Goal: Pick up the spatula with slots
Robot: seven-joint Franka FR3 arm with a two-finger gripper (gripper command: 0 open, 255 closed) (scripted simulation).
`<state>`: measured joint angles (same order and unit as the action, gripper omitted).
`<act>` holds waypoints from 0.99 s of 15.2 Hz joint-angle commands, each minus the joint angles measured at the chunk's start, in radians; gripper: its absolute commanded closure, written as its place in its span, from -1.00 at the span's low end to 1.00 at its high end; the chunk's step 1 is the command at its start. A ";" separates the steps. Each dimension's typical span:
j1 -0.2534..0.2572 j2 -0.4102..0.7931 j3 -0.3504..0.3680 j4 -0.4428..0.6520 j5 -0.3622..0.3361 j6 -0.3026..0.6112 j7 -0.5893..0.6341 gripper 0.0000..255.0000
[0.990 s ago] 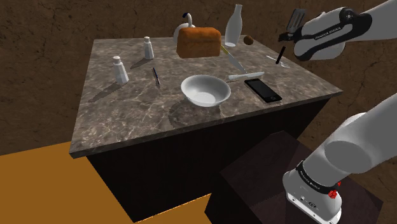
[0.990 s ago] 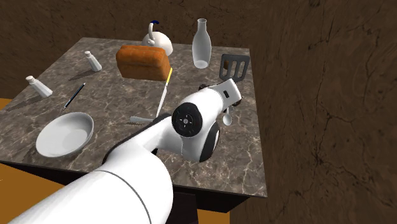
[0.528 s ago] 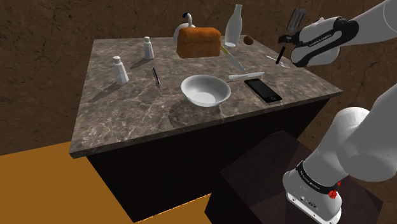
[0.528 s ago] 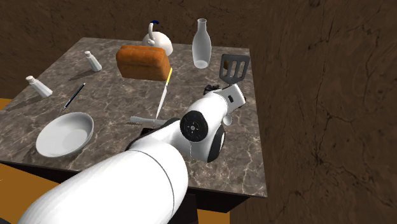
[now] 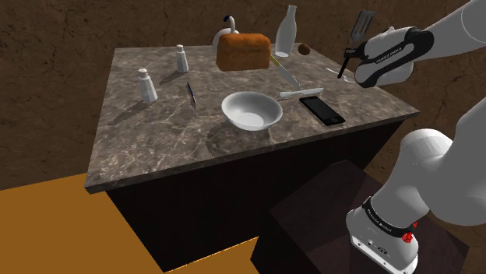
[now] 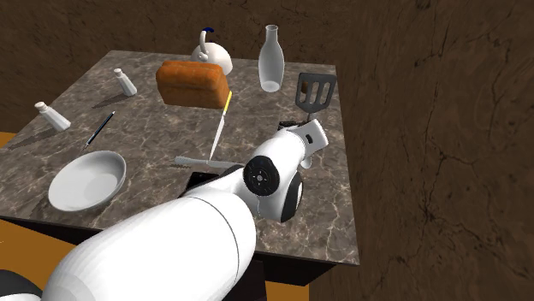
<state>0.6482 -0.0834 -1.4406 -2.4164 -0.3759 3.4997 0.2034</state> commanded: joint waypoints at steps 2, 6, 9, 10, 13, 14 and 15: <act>0.004 0.000 -0.003 0.000 0.000 0.000 0.000 1.00; 0.010 0.001 -0.009 0.000 0.001 0.001 0.000 1.00; -0.241 -0.026 0.253 0.010 0.018 -0.045 -0.022 1.00; -0.290 -0.038 0.309 0.013 0.037 -0.061 -0.043 1.00; -0.407 -0.066 0.440 0.025 0.071 -0.106 -0.078 1.00; -0.437 -0.075 0.475 0.030 0.078 -0.120 -0.085 1.00; -0.465 -0.083 0.506 0.036 0.083 -0.135 -0.090 1.00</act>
<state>0.1975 -0.1570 -0.9507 -2.3886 -0.2946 3.3806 0.1179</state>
